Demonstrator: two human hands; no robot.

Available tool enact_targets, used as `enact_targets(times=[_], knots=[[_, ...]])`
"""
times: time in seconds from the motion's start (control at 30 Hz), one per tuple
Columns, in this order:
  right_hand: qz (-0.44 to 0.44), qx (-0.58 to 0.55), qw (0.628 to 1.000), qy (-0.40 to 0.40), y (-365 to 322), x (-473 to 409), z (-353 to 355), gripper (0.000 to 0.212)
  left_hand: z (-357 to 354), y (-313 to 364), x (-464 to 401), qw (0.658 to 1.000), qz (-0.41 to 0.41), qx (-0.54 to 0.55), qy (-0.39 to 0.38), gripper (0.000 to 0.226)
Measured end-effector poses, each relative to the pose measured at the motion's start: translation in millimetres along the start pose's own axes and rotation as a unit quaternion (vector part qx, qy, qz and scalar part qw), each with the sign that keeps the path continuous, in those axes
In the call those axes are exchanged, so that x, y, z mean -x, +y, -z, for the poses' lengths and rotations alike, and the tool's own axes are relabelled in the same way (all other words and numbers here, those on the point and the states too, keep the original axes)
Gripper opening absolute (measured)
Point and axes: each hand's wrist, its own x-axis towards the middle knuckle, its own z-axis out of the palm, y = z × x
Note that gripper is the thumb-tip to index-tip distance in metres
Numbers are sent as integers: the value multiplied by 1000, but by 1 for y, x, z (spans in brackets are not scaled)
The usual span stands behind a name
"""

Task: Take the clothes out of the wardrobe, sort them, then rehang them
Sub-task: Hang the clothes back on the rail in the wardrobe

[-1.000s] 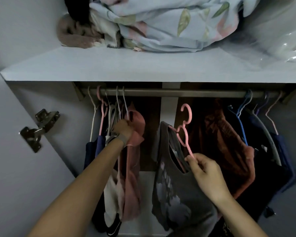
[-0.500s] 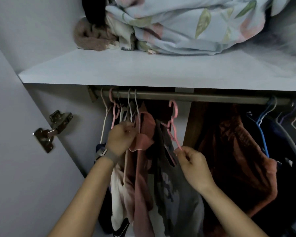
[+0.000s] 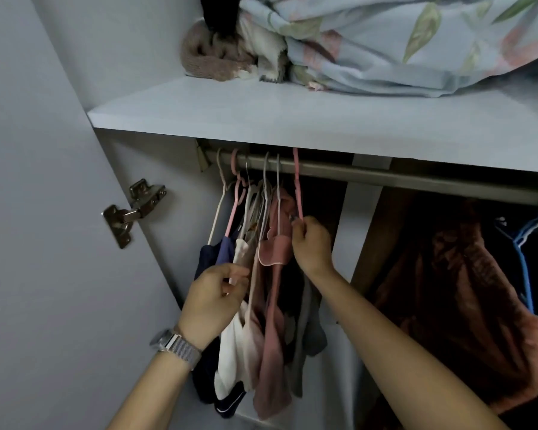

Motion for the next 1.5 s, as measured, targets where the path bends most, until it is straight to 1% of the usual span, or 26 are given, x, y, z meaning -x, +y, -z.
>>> enact_targets(times=[0.17,0.27,0.37,0.43,0.53,0.6,0.67,0.73,0.83,0.9,0.97,1.03,1.1,1.17,1.27,1.37,1.43,1.5], knots=[[-20,10,1000,-16,6,-1,-10,24,-3,-4,7,1000,12,-17,-6,24],[-54,-4,996,-69,7,-6,-8,25,-5,-8,8,999,17,-32,-9,16],[-96,-17,986,-138,11,-9,-3,35,-7,-13,9,999,27,-38,-13,17],[-102,-17,983,-149,14,-10,1,39,-9,-16,10,998,34,-43,-18,18],[-111,-17,981,-160,13,-9,4,40,-13,-19,14,998,39,-40,-26,19],[-134,-37,974,-182,12,-5,8,38,-14,-21,16,998,39,-40,-26,18],[-145,-72,968,-190,14,4,16,29,-14,-23,20,998,31,-45,-29,17],[-143,-96,970,-171,22,19,29,18,-13,-25,23,998,16,-53,-38,17],[-157,-94,972,-145,38,48,50,18,-18,-25,25,995,-20,-82,-60,20],[-167,-54,975,-135,50,69,65,15,-26,-23,23,990,-50,-94,-88,22],[-172,-5,978,-116,64,94,85,14,-43,-17,20,985,-75,-86,-128,24],[-179,43,978,-102,72,118,107,15,-60,-7,19,981,-101,-76,-149,24],[-201,78,974,-65,83,149,135,15,-87,4,19,964,-144,-99,-200,25],[-222,120,967,-36,94,186,165,16,-114,18,23,942,-173,-144,-251,28],[-276,170,946,-2,106,245,209,18,-154,41,38,910,-211,-178,-310,33],[-341,176,922,55,113,304,247,19,-187,65,64,890,-237,-162,-353,33],[-376,157,907,109,114,341,265,14,-207,79,87,884,-248,-132,-374,30],[-392,140,894,165,113,380,280,9,-224,92,117,869,-266,-109,-402,28]])
